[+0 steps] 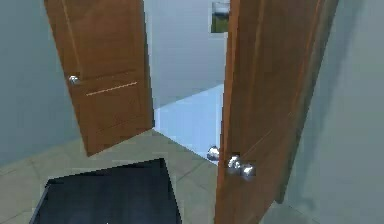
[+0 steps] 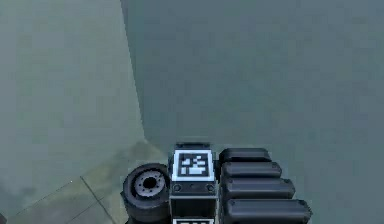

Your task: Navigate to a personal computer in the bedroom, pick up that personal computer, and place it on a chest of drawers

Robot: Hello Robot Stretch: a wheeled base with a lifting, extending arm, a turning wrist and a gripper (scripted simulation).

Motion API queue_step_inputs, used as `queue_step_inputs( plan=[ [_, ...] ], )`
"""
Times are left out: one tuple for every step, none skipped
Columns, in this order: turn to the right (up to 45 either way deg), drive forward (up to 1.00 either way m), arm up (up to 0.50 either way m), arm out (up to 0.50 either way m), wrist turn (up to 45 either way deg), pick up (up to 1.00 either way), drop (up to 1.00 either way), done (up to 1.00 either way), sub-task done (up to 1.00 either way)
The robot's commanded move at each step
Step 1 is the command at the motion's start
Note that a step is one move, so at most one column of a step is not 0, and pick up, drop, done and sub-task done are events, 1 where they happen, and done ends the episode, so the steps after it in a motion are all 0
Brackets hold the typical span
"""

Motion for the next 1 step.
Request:
queue_step_inputs(
  plan=[
    [-39.0,0.00,0.00,0.00,0.0,0.00,0.00,0.00,0.00]
  ],
)
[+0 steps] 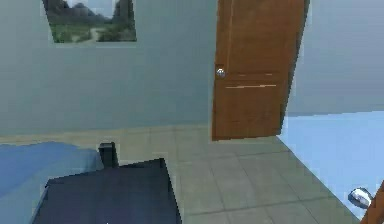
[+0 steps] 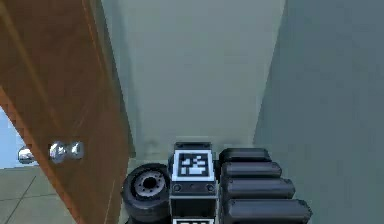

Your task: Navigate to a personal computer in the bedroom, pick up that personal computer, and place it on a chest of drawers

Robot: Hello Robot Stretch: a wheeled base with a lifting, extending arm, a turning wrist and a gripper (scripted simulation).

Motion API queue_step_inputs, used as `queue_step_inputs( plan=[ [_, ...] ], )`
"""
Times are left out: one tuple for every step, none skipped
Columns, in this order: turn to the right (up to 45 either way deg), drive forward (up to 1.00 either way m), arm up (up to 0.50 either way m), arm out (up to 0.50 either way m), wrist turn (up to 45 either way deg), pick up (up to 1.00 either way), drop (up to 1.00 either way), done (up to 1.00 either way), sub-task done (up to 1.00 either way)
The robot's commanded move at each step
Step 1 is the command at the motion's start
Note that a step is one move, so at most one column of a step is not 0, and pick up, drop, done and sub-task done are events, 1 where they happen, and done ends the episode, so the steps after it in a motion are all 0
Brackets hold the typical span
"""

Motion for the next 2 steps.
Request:
queue_step_inputs(
  plan=[
    [0.0,1.00,0.00,0.00,0.0,0.00,0.00,0.00,0.00],
    [0.0,0.65,0.00,0.00,0.0,0.00,0.00,0.00,0.00]
  ],
)
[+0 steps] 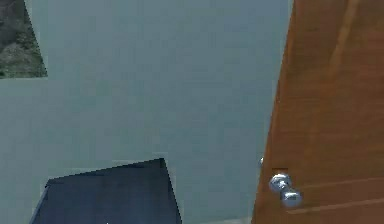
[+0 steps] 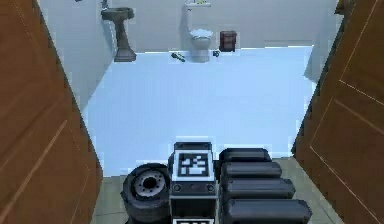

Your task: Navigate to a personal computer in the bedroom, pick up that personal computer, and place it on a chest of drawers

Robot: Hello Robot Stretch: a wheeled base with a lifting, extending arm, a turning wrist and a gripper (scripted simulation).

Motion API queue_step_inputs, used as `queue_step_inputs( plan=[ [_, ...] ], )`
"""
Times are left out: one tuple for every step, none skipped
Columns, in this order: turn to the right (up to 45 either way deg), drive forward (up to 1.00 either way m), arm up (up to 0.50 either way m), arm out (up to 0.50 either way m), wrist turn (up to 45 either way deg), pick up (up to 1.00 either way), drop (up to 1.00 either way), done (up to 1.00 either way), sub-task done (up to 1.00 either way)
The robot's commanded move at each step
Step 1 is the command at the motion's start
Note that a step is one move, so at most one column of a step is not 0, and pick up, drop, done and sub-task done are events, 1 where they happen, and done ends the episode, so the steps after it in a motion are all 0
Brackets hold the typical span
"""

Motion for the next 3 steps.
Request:
queue_step_inputs(
  plan=[
    [-45.0,0.00,0.00,0.00,0.0,0.00,0.00,0.00,0.00],
    [-33.0,0.00,0.00,0.00,0.0,0.00,0.00,0.00,0.00],
    [0.0,0.50,0.00,0.00,0.0,0.00,0.00,0.00,0.00]
  ],
)
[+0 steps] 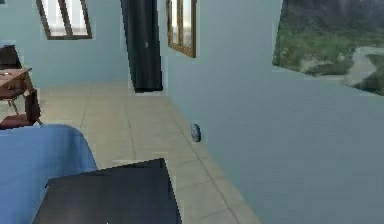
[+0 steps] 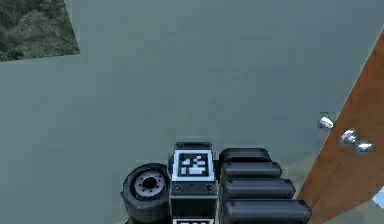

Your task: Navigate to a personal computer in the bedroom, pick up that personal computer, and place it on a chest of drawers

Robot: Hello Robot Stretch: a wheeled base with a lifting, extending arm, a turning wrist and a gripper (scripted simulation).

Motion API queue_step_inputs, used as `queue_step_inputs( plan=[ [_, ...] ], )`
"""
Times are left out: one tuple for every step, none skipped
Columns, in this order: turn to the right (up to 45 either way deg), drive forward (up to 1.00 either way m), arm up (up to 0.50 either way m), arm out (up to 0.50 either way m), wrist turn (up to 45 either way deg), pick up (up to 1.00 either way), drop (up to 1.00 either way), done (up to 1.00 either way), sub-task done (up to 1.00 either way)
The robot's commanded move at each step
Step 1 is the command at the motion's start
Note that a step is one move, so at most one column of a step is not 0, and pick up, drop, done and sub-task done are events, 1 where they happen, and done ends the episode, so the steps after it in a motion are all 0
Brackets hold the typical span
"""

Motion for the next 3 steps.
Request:
queue_step_inputs(
  plan=[
    [-18.0,0.00,0.00,0.00,0.0,0.00,0.00,0.00,0.00],
    [0.0,1.00,0.00,0.00,0.0,0.00,0.00,0.00,0.00],
    [-3.0,0.00,0.00,0.00,0.0,0.00,0.00,0.00,0.00]
  ],
)
